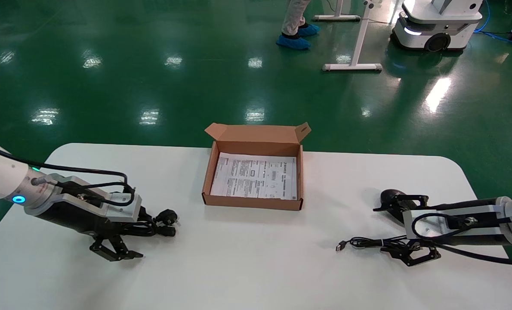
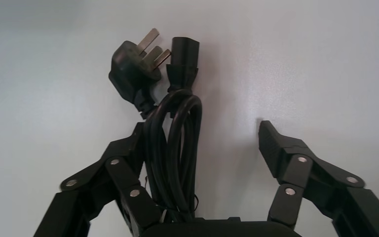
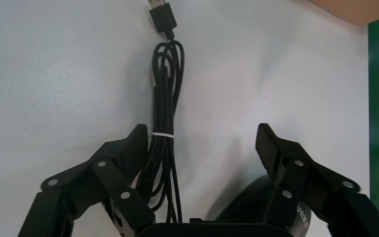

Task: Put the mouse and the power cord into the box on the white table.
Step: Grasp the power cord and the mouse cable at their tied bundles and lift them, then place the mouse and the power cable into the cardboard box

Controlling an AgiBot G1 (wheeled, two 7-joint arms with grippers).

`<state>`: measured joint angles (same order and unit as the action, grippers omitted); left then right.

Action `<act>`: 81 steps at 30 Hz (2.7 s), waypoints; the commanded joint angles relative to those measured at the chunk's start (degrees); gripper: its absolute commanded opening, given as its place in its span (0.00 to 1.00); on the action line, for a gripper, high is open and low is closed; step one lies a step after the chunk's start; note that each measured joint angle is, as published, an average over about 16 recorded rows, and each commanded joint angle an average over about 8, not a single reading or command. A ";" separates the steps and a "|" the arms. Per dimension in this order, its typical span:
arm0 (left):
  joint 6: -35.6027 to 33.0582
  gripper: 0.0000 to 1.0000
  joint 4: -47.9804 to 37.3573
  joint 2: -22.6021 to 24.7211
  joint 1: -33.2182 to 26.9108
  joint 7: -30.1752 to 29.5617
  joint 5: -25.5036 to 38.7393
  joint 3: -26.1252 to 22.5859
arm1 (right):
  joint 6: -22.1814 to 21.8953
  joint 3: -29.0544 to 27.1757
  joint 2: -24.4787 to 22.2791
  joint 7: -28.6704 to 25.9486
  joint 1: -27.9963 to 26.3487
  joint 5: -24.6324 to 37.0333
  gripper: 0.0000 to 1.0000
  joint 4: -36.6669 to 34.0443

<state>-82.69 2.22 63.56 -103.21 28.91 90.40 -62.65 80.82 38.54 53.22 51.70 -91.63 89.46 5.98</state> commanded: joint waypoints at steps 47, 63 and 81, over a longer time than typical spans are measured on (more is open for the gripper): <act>-0.22 0.00 3.52 -5.25 -13.09 -0.90 -6.30 4.80 | 3.98 -5.10 0.37 -7.98 -15.96 -7.04 0.00 2.93; 4.00 0.00 3.23 2.62 -23.34 -4.87 2.66 -0.89 | -4.88 -7.77 17.42 -3.59 -15.26 -11.38 0.00 3.00; 4.81 0.00 -1.00 -0.60 -27.86 -2.48 5.08 -2.37 | -9.86 -4.54 24.35 4.75 -8.40 -8.62 0.00 2.48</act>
<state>-77.89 1.27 62.88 -131.16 26.43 95.51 -65.04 70.80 34.03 77.46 56.28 -100.07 80.83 8.44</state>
